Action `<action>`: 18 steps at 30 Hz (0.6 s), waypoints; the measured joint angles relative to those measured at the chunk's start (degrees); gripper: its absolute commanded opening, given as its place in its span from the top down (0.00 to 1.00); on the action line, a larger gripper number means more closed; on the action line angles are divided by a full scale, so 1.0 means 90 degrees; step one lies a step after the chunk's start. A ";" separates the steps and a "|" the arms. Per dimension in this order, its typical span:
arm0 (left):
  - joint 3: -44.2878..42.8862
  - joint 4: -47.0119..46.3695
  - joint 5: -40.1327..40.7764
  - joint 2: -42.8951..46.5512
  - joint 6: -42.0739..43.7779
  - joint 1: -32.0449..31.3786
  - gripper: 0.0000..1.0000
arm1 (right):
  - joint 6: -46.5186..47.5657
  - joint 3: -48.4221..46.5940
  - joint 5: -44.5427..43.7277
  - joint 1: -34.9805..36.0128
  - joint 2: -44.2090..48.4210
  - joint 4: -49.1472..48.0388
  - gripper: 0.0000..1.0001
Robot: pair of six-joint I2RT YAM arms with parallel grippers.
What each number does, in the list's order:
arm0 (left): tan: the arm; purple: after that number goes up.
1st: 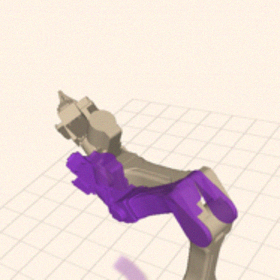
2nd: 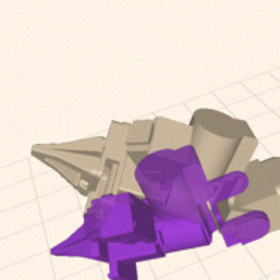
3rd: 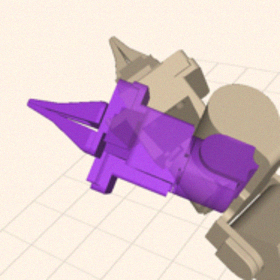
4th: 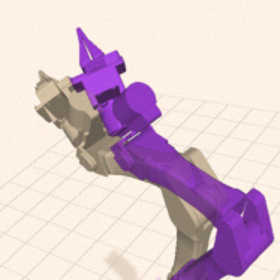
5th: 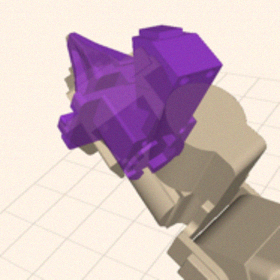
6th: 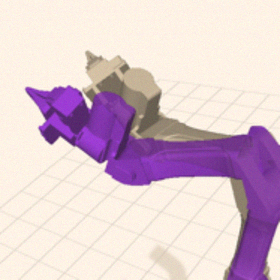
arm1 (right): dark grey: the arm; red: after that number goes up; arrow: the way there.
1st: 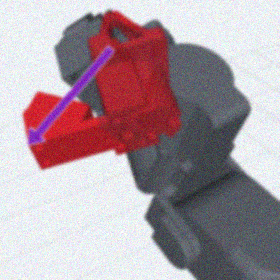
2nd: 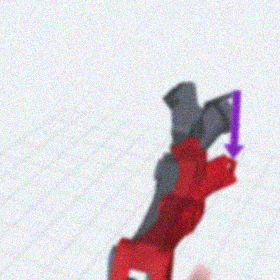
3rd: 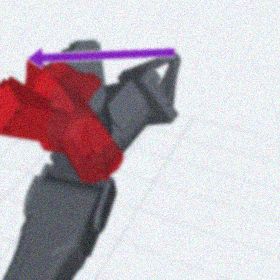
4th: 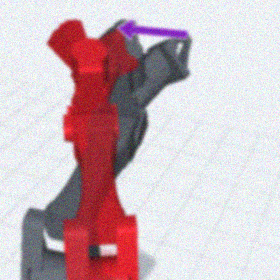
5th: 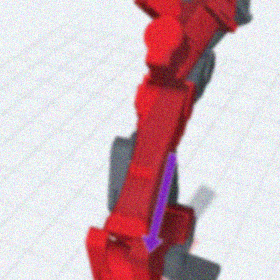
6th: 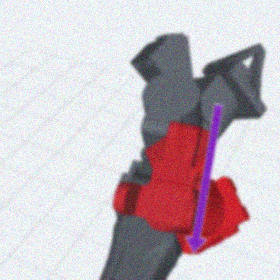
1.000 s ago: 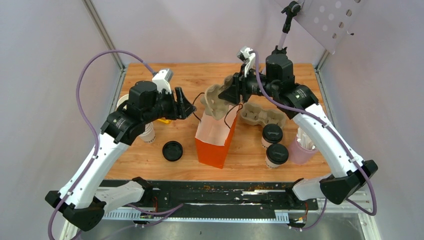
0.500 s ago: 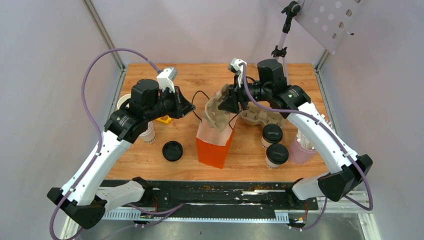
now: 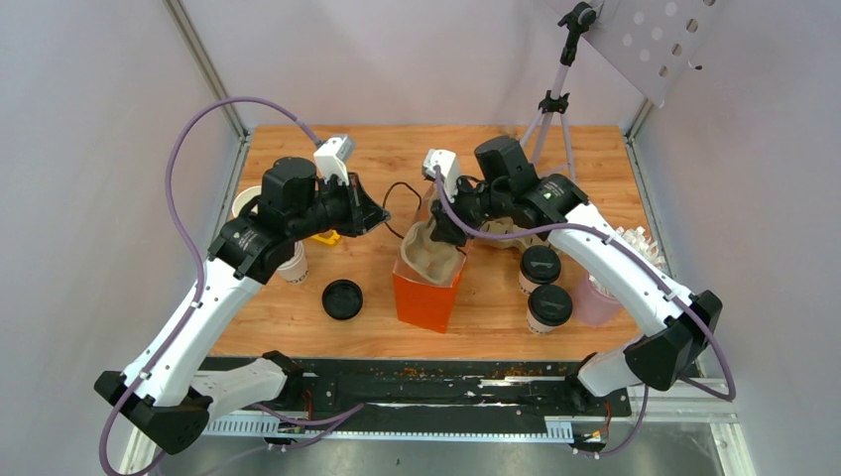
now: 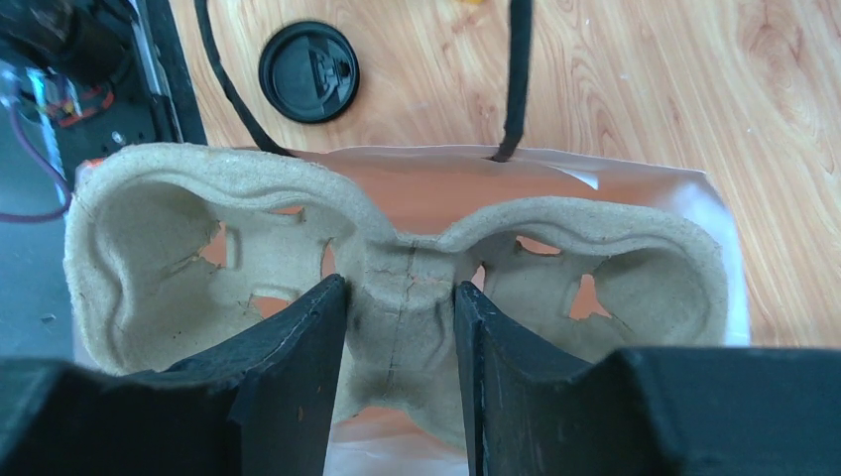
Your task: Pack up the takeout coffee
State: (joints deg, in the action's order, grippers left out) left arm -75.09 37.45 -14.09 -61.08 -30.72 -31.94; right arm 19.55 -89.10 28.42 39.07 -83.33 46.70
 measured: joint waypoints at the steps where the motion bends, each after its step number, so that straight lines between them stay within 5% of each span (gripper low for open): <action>1: 0.0007 0.0002 -0.0007 0.0000 0.0000 0.0002 1.00 | 0.0073 -0.0002 -0.0080 0.0051 -0.0036 0.0058 0.57; 18: 0.0129 -0.0005 -0.0097 0.0000 0.0000 0.0012 1.00 | 0.1115 -0.0097 -0.1520 0.0979 -0.0597 0.0784 0.55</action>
State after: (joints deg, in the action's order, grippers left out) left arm -73.93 37.41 -14.96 -61.08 -30.72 -31.83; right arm 29.58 -89.97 14.74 47.88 -88.71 53.76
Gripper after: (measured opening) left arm 0.008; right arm 0.442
